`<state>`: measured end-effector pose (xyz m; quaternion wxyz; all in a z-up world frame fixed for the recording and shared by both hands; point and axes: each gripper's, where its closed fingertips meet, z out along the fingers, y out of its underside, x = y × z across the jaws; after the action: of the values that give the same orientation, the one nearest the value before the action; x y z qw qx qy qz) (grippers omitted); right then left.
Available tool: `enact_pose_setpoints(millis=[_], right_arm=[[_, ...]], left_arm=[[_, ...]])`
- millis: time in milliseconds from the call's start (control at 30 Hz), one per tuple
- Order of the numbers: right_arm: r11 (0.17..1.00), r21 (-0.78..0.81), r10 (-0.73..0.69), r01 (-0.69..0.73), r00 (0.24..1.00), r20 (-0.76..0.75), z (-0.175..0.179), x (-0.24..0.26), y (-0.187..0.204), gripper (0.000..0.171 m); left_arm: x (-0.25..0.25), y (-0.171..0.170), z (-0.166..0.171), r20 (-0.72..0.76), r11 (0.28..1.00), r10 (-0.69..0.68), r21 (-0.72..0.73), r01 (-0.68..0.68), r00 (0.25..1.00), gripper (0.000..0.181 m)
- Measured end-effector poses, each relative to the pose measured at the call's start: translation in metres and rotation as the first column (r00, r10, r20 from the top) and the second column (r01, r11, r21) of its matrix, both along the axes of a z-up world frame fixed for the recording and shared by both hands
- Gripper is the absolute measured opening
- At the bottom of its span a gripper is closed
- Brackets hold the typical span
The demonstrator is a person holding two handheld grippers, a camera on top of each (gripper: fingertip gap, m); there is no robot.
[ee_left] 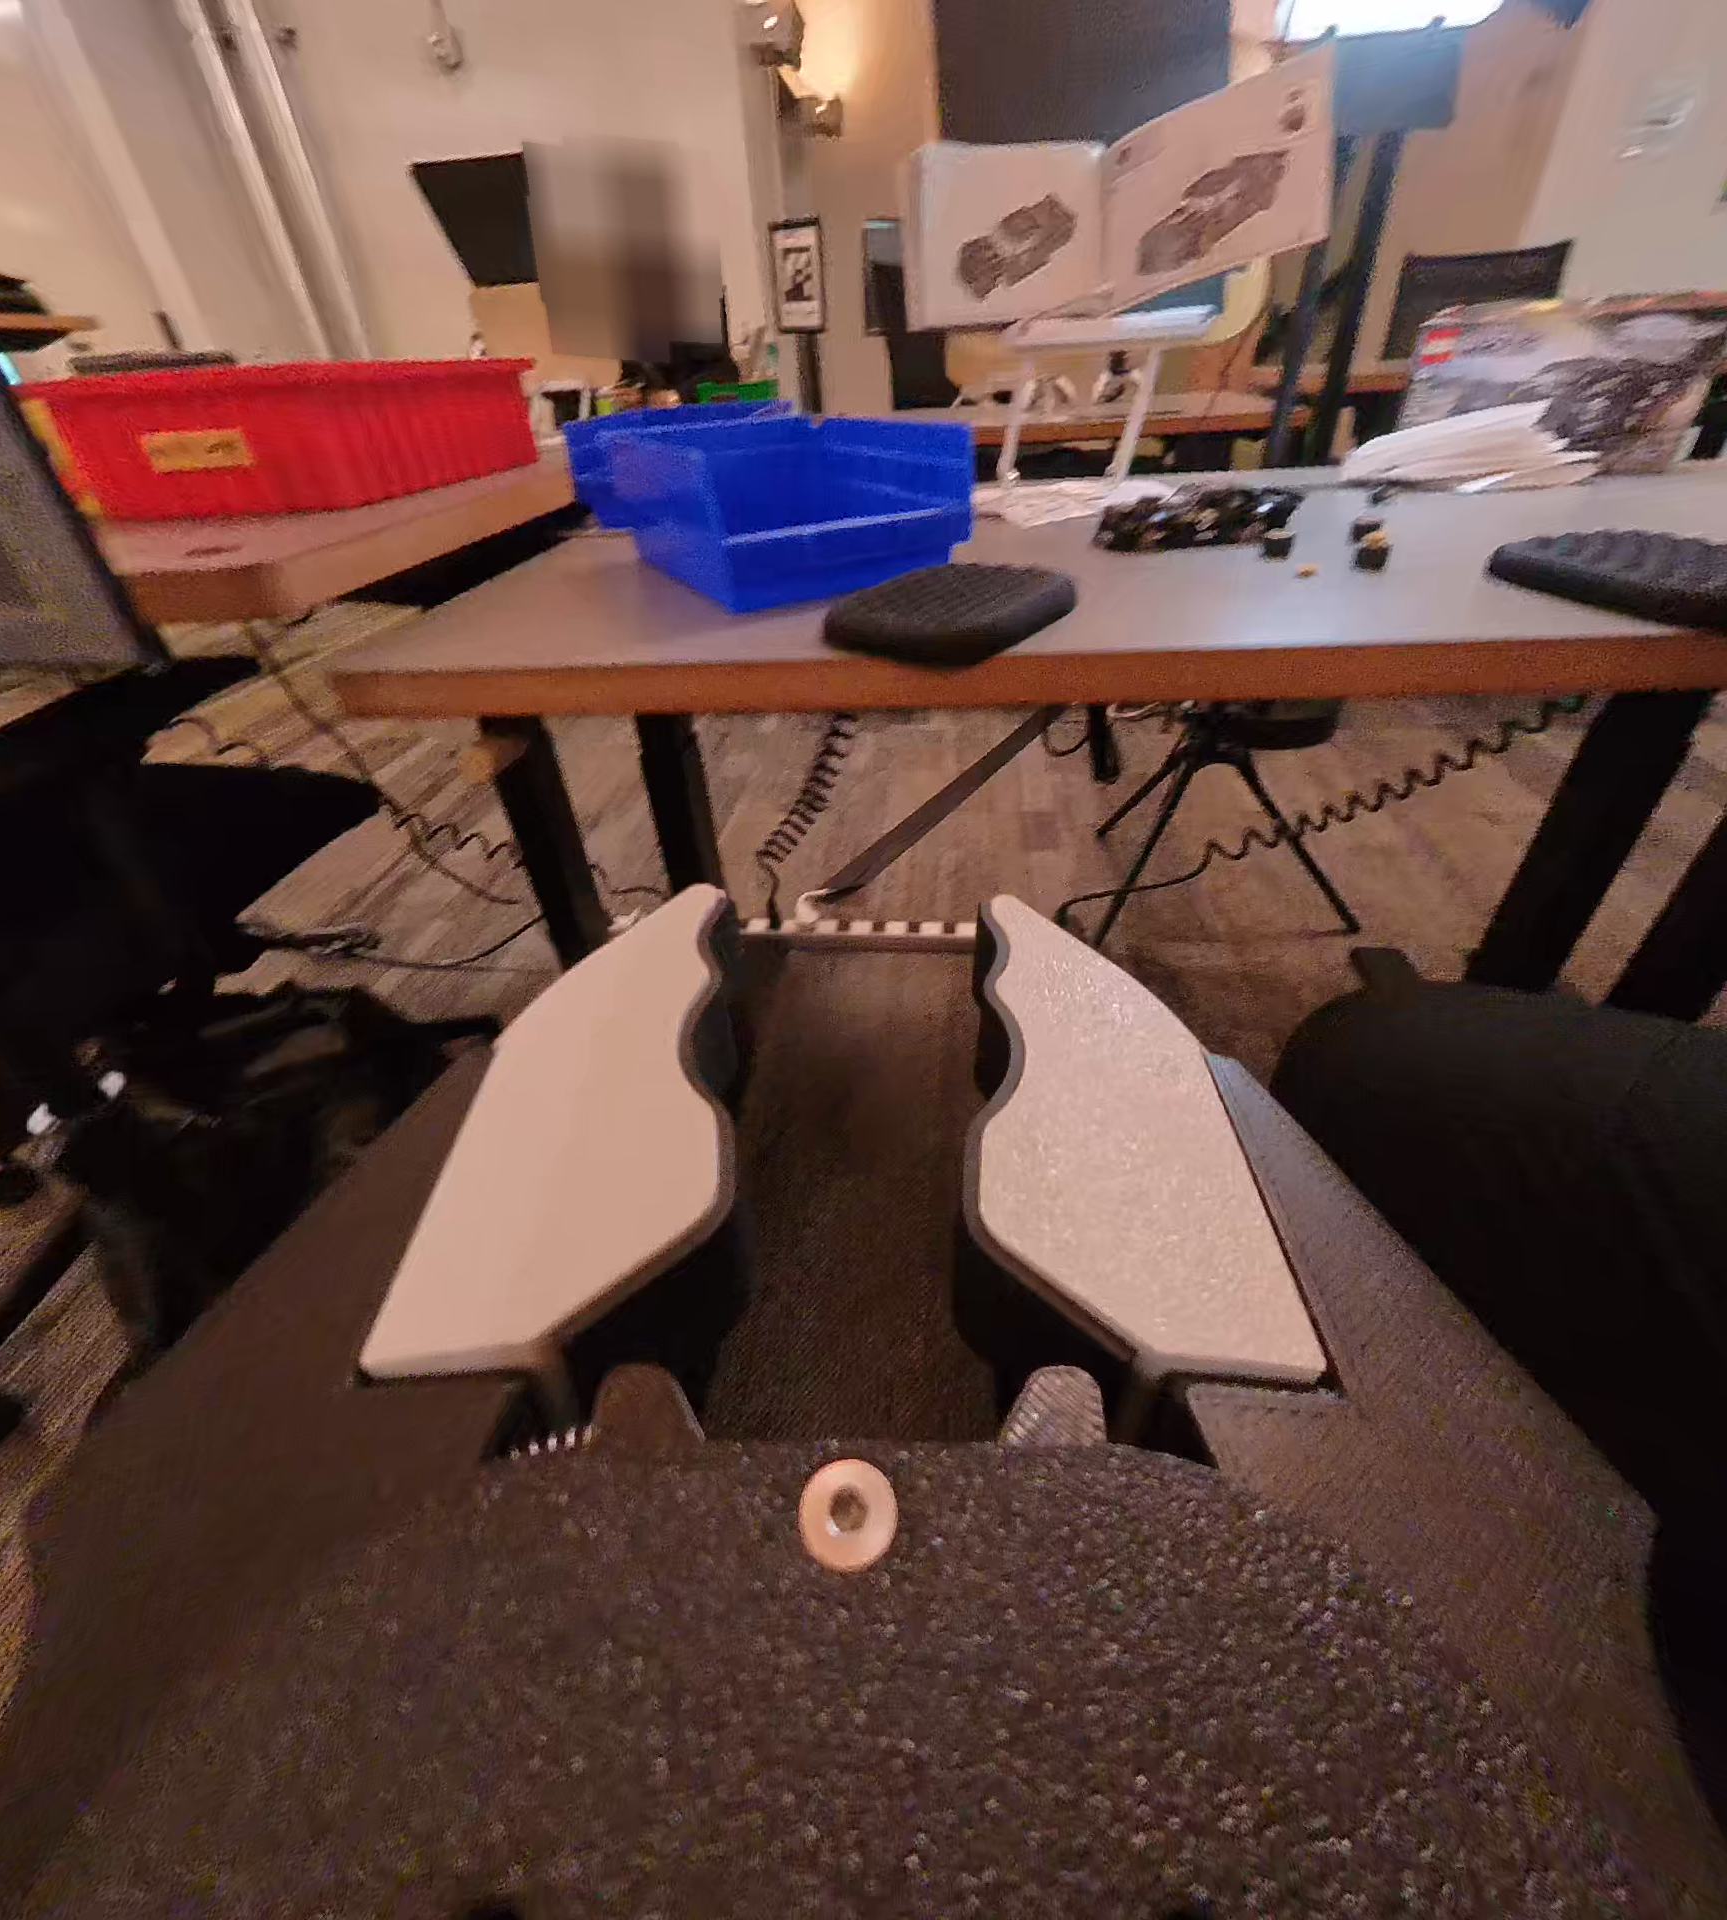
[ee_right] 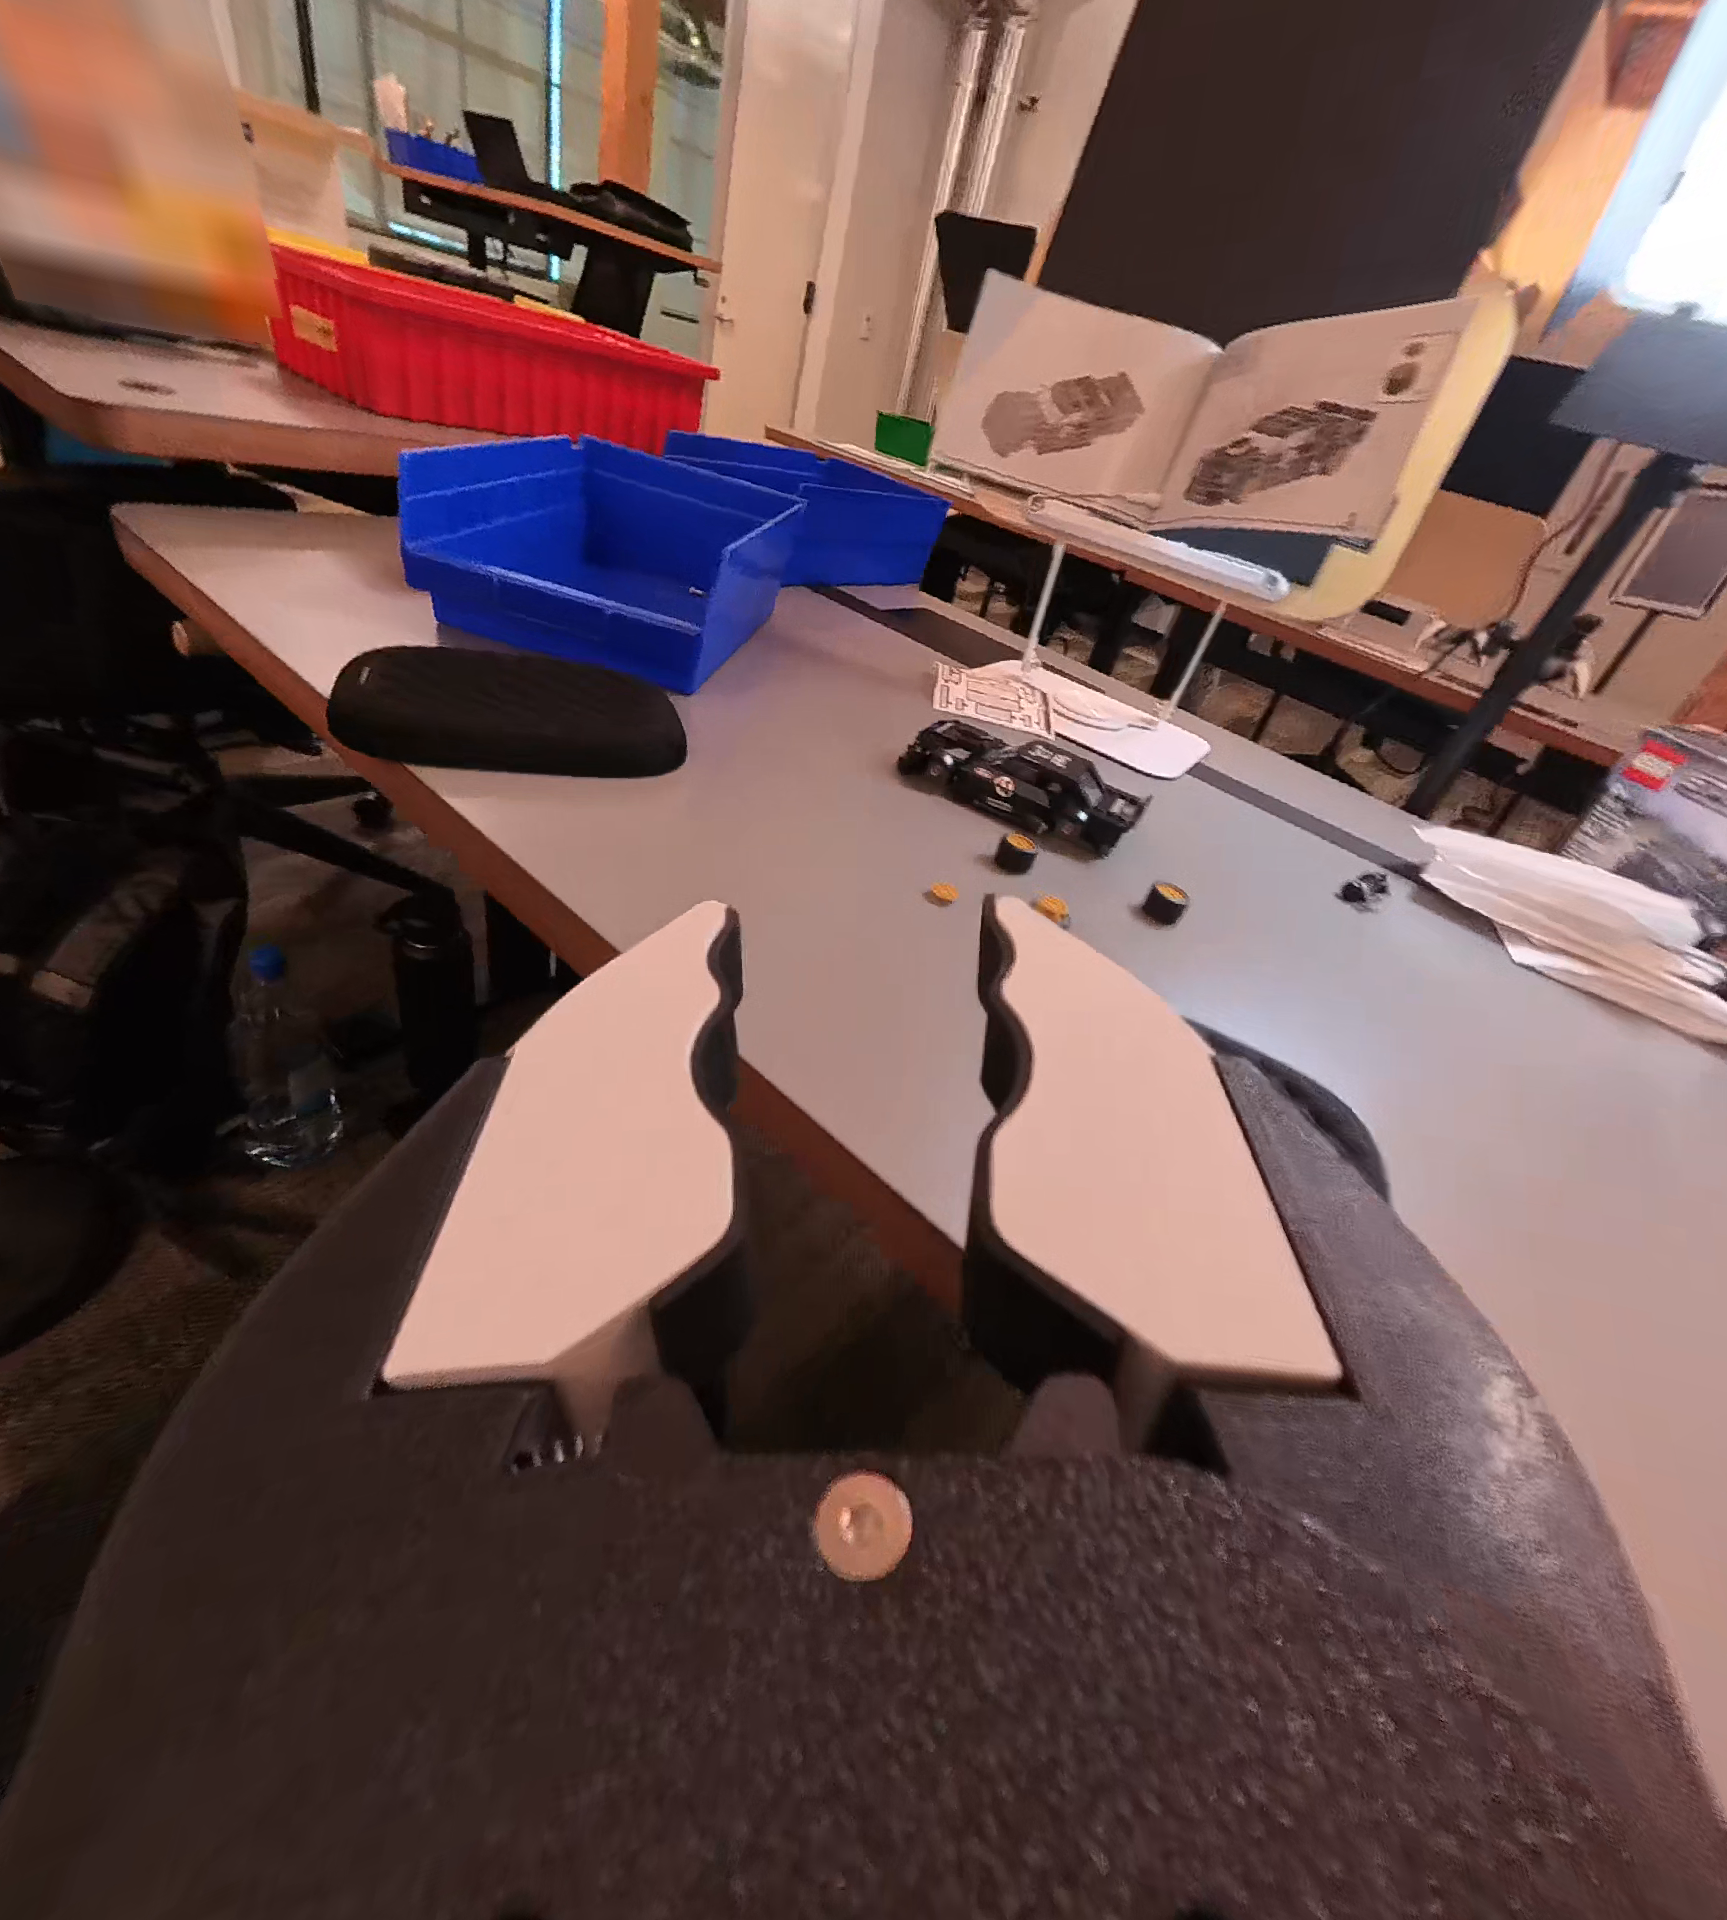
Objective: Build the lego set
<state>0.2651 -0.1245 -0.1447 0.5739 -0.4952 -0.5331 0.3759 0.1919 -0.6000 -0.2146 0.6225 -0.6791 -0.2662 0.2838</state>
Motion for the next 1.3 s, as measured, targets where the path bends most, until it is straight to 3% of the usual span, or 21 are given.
enact_pose_setpoints(millis=[367,600,800,1000,1300], right_arm=[[0.994,-0.049,0.105,-0.102,0.992,0.064,-0.055,-0.153,-0.072,0.051],[0.997,0.046,0.063,-0.069,0.992,0.109,-0.068,-0.185,-0.070,0.051],[0.994,0.037,0.100,-0.105,0.989,0.106,-0.078,-0.200,-0.071,0.052],[0.975,0.042,0.209,-0.216,0.970,0.126,-0.110,-0.204,-0.089,0.053],[0.978,0.089,0.181,-0.188,0.980,0.077,-0.082,-0.182,-0.061,0.051]], left_arm=[[-0.048,-0.130,-0.136,0.079,0.977,0.207,0.034,-0.210,0.975,0.043],[-0.094,-0.163,-0.172,0.014,0.958,0.260,0.119,-0.260,0.966,0.045],[-0.115,-0.143,-0.186,-0.006,0.978,0.198,0.069,-0.197,0.980,0.046],[-0.131,-0.089,-0.211,0.008,0.996,0.083,-0.015,-0.083,0.996,0.045],[-0.162,0.010,-0.198,-0.018,0.993,-0.117,-0.037,0.116,0.993,0.043]])
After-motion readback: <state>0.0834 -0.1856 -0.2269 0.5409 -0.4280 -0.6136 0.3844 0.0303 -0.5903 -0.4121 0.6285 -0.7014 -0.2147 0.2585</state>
